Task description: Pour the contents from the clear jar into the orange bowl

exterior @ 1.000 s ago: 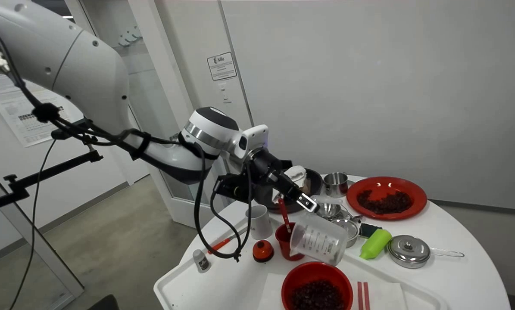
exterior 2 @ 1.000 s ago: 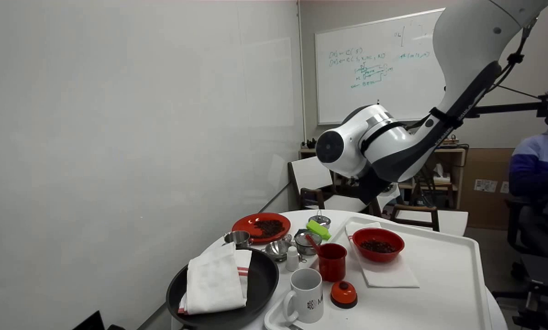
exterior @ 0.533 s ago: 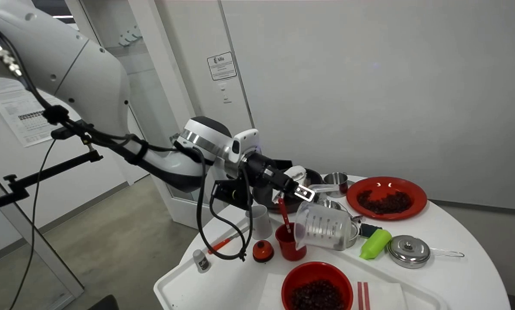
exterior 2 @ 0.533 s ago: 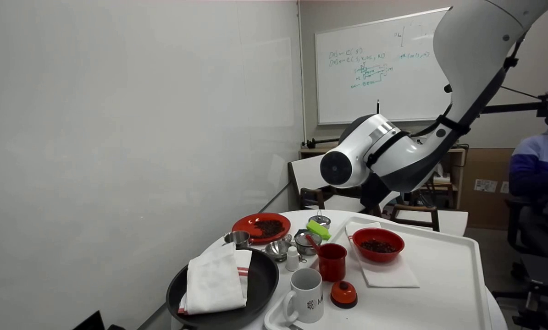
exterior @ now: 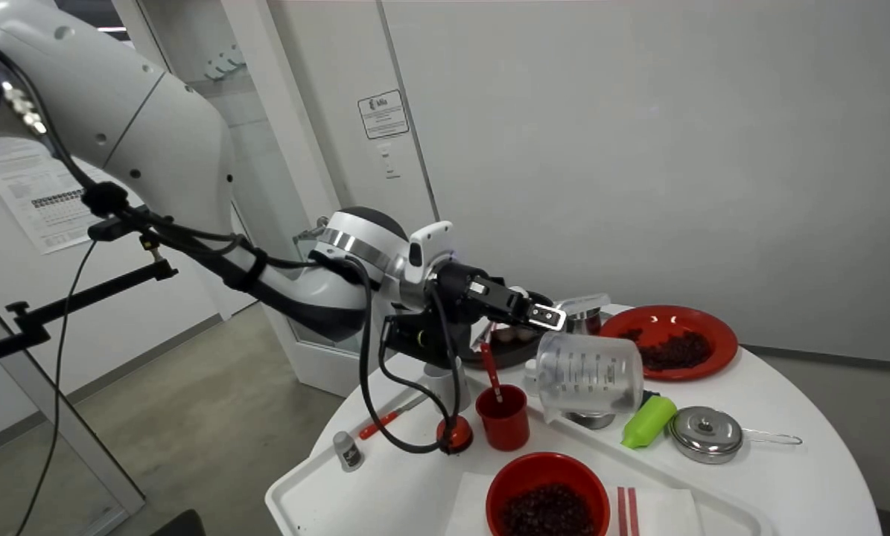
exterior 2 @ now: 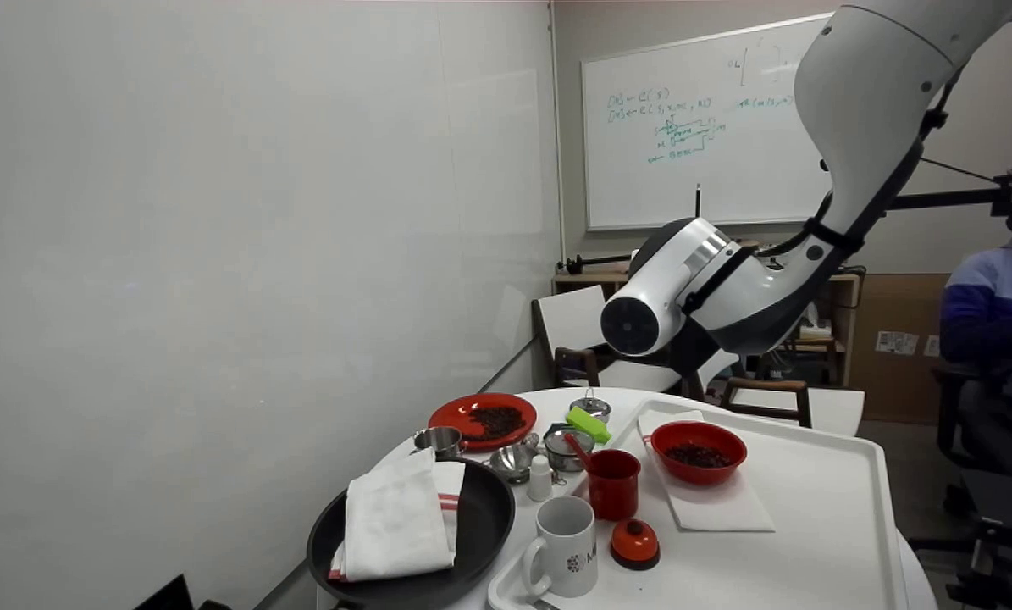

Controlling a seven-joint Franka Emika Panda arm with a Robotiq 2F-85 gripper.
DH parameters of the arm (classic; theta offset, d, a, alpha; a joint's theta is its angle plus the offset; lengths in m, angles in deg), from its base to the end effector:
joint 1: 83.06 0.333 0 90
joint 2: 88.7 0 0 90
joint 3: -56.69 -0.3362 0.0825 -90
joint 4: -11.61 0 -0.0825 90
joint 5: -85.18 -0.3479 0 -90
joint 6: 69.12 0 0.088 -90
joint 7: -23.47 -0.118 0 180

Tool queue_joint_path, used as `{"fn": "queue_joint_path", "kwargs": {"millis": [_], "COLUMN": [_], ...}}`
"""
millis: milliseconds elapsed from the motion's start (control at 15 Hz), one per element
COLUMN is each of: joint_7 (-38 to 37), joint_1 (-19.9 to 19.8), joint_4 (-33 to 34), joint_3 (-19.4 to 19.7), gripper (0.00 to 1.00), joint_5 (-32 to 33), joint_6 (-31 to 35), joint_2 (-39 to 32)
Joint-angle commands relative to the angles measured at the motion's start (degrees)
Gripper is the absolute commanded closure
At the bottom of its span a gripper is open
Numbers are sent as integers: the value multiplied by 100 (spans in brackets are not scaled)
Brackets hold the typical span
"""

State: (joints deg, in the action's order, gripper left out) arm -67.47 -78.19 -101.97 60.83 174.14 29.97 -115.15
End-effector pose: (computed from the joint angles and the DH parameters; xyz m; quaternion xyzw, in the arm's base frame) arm 0.5787 -0.0918 0.3055 0.7075 -0.2231 0.2698 0.6139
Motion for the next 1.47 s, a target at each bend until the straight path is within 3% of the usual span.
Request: {"fn": "queue_joint_path", "kwargs": {"millis": [0,533,1400], "joint_7": [-147,-32,13], "joint_1": [-57,-34,-65], "joint_4": [158,371,492], "joint_3": [-158,-379,-428], "gripper": [91,91,91], "joint_5": [378,576,754], "joint_6": [-493,-1530,-1749], "joint_2": [-164,-498,-711]}}
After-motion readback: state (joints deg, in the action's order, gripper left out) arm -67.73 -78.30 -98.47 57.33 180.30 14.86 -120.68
